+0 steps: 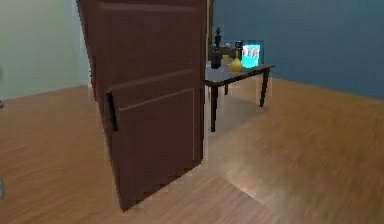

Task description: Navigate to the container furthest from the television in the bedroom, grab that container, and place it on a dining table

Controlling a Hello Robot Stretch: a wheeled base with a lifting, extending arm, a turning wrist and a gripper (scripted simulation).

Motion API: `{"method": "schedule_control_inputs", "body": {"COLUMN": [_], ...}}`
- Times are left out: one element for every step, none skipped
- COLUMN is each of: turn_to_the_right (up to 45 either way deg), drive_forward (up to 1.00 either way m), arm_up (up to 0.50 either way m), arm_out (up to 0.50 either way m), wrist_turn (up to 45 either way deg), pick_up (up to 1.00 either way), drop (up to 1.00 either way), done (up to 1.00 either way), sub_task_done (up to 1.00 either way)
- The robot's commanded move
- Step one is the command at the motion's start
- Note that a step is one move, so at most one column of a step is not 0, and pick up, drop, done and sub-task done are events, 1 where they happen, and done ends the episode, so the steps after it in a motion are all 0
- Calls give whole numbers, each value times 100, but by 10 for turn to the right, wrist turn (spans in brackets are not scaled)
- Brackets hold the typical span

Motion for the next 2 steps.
{"method": "schedule_control_inputs", "body": {"turn_to_the_right": [330, 0], "drive_forward": [0, 60], "arm_up": [0, 0], "arm_out": [0, 0], "wrist_turn": [0, 0], "pick_up": [0, 0], "drop": [0, 0], "done": [0, 0], "sub_task_done": [0, 0]}}
